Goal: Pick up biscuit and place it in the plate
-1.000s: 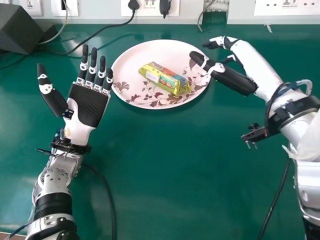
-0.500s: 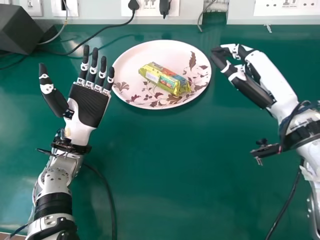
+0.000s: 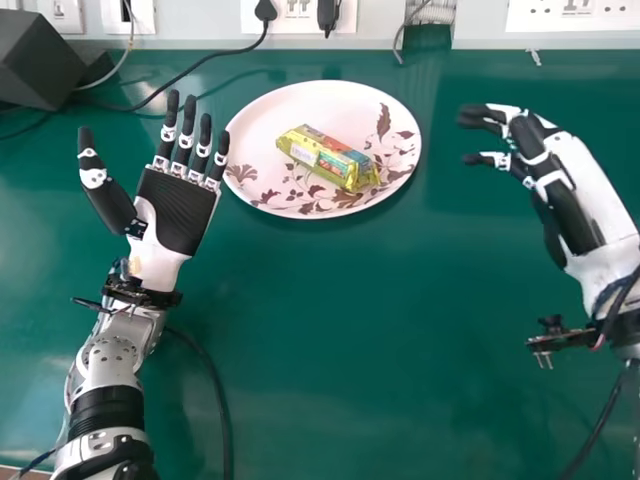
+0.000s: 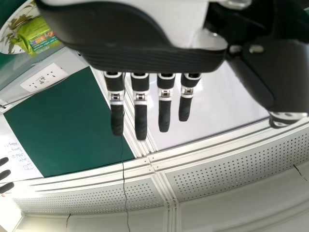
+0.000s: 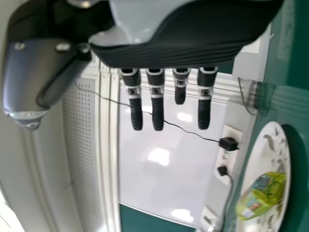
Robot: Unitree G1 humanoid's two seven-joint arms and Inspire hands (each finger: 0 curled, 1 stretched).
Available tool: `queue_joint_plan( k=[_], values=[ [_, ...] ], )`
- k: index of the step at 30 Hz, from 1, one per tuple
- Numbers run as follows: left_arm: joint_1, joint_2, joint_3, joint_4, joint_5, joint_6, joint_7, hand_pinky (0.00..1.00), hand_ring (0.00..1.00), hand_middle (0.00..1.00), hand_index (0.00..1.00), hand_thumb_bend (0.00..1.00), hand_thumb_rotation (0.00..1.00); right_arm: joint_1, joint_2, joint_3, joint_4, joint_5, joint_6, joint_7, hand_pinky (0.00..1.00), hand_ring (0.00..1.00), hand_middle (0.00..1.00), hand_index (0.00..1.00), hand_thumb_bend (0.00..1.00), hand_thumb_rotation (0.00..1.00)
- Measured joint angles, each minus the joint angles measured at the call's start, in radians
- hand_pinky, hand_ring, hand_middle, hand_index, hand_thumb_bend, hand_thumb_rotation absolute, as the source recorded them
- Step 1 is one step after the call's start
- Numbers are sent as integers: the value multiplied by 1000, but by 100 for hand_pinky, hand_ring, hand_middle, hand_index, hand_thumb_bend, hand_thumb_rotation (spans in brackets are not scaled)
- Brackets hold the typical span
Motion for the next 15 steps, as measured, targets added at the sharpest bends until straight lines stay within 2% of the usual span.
queue_joint_plan(
  k=[6, 15],
  values=[
    [0, 1, 0, 0, 0, 3, 0, 71, 74, 86, 91, 84, 78, 50, 23, -9, 49, 77, -89, 0, 71, 77, 82, 80, 97, 44],
    [1, 0, 0, -3, 0, 3, 0, 75, 73, 85, 87, 88, 70, 97, 95, -28, 115, 264, -131, 2, 70, 77, 82, 80, 96, 44]
  ],
)
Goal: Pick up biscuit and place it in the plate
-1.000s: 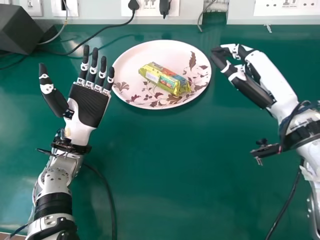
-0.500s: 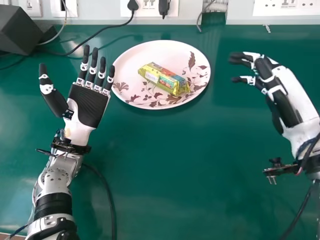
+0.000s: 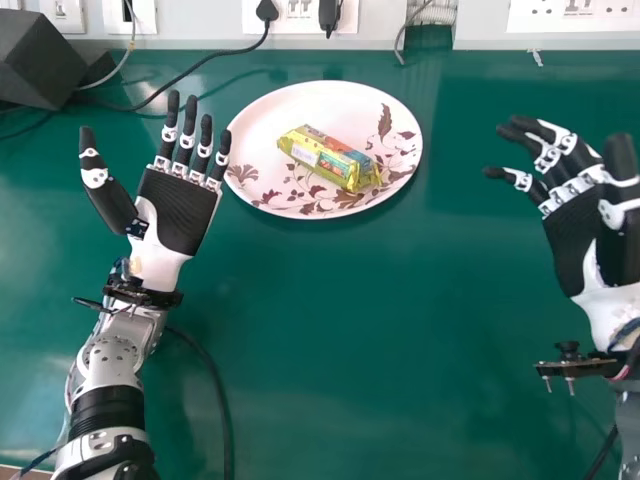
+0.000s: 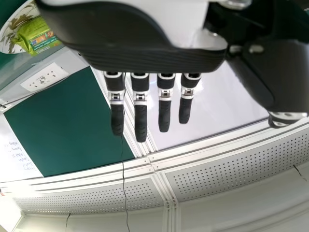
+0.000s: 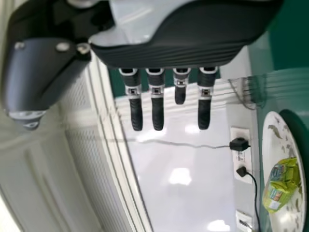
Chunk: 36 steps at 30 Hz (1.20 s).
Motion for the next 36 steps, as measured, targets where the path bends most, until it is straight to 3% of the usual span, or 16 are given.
queue_joint_plan(
  k=[10, 22, 27, 36],
  values=[
    [2, 0, 0, -5, 0, 4, 1, 72, 73, 85, 86, 89, 68, 34, 88, -10, 47, 183, -19, 7, 71, 77, 82, 80, 96, 43],
    [14, -4, 0, -24, -1, 13, 15, 65, 74, 85, 87, 92, 70, 45, 170, -8, 124, 279, -64, 47, 72, 77, 82, 80, 96, 40],
    [15, -3, 0, -24, -1, 11, 15, 67, 74, 86, 87, 95, 68, 46, 213, -5, 145, 326, -72, 62, 73, 78, 82, 80, 95, 39],
    [18, -3, 0, -28, 0, 4, 15, 72, 76, 88, 93, 95, 74, 61, 246, -2, 191, 341, -84, 88, 73, 78, 83, 80, 96, 38]
  ],
)
